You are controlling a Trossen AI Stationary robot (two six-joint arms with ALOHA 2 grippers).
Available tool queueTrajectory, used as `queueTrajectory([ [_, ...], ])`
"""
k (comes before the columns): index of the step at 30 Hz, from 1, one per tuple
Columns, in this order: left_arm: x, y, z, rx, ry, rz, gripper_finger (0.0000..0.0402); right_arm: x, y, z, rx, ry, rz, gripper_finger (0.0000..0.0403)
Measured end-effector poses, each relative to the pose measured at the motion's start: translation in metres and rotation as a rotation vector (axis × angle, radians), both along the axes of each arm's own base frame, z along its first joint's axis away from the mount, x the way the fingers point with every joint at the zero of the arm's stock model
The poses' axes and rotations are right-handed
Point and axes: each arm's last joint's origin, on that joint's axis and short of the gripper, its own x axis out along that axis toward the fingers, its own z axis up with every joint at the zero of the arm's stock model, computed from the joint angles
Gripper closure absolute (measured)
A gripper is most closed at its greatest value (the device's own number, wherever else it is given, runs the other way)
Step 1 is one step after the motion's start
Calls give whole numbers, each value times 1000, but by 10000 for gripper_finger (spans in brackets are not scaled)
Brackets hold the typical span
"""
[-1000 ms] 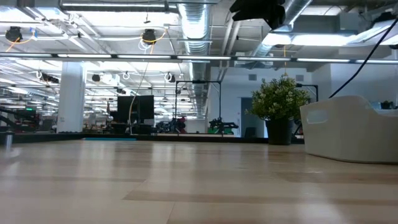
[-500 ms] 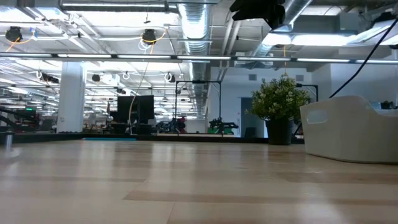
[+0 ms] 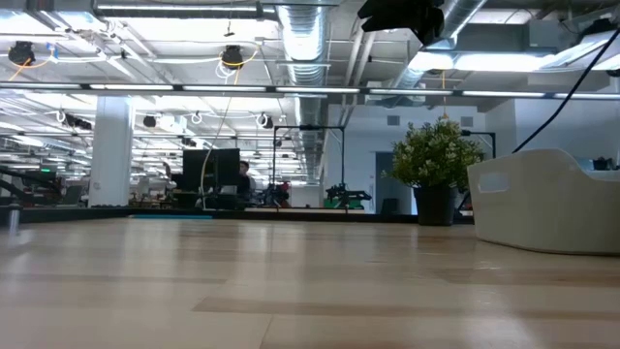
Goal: Sort pens & pencils
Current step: Put the black pen into the top gray bin
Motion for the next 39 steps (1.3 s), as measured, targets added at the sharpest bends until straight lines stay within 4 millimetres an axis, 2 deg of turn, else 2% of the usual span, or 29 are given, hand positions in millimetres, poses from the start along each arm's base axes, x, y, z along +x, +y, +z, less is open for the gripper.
queueTrajectory([
  [11,1,-4,-16,6,93,2,180,0,0,0,-18,8,10,269],
  [33,2,-4,-17,18,81,13,180,0,0,-1,-41,15,21,269],
  [39,0,-3,-18,6,128,13,180,0,0,-1,-41,15,21,269],
])
